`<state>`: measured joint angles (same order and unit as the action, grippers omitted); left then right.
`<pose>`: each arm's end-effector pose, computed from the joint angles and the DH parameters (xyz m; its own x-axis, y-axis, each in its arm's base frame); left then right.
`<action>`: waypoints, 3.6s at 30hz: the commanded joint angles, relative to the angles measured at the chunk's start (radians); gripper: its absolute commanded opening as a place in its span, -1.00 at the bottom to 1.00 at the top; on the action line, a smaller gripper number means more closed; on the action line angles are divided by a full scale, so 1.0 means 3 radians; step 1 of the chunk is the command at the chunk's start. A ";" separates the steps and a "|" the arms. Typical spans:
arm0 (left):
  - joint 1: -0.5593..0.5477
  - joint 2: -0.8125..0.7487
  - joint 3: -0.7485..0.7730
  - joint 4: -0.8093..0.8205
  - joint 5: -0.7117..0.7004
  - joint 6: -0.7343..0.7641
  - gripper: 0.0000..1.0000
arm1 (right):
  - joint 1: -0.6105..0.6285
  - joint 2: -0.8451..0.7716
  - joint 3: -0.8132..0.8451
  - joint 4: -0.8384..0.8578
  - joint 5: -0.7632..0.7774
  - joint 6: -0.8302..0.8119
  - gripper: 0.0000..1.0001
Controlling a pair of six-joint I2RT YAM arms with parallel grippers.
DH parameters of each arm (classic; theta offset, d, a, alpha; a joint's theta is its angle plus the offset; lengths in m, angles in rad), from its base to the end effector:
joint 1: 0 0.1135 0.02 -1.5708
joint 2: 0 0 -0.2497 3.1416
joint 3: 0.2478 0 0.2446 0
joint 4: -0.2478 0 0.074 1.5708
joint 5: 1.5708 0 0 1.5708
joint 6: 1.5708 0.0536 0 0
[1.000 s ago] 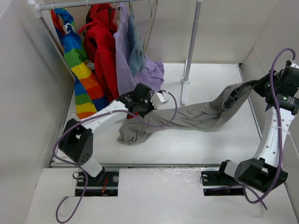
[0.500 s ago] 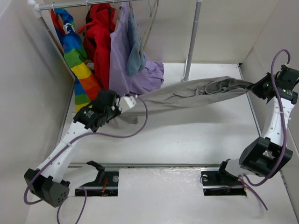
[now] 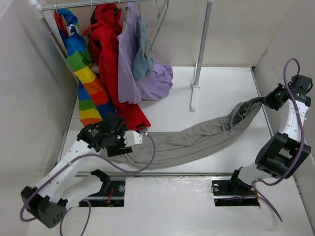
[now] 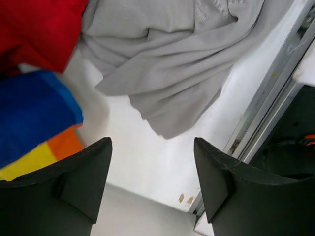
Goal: Place the trousers on the hanger
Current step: Flatten out the trousers at the center of the board.
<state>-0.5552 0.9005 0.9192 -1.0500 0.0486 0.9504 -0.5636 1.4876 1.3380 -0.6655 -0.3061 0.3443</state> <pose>0.1400 -0.0899 0.2642 0.0218 0.9428 -0.3326 0.9116 0.1178 0.3937 0.2863 -0.1618 0.2953 -0.4661 0.6753 -0.5715 0.5227 0.7314 0.4379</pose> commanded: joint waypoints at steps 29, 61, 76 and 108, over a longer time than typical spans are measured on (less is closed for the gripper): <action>0.0316 0.1651 -0.0600 0.1670 -0.0454 -0.0259 -0.19 | -0.0018 -0.0147 0.0029 0.0234 -0.0012 -0.0217 -1.00; 0.1948 -0.0132 -0.0598 0.0126 -0.1880 -0.0136 -1.00 | -0.0667 -0.0637 -0.0987 0.0663 -0.0600 0.0626 -1.00; 0.1948 -0.0445 -0.1468 0.0161 -0.1911 -0.0044 -1.00 | -0.0795 -0.0940 -0.1433 0.0521 0.0217 0.0831 -1.00; 0.2291 0.0679 -0.1284 0.1551 -0.1196 -0.0309 0.46 | -0.0795 -0.1042 -0.1745 0.0812 0.0489 0.0627 -1.00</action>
<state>0.1204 1.0710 0.5323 -0.7551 -0.3214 0.9001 -0.7925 1.1786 0.7994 -0.5060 -0.1417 0.5537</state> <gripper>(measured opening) 0.728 0.047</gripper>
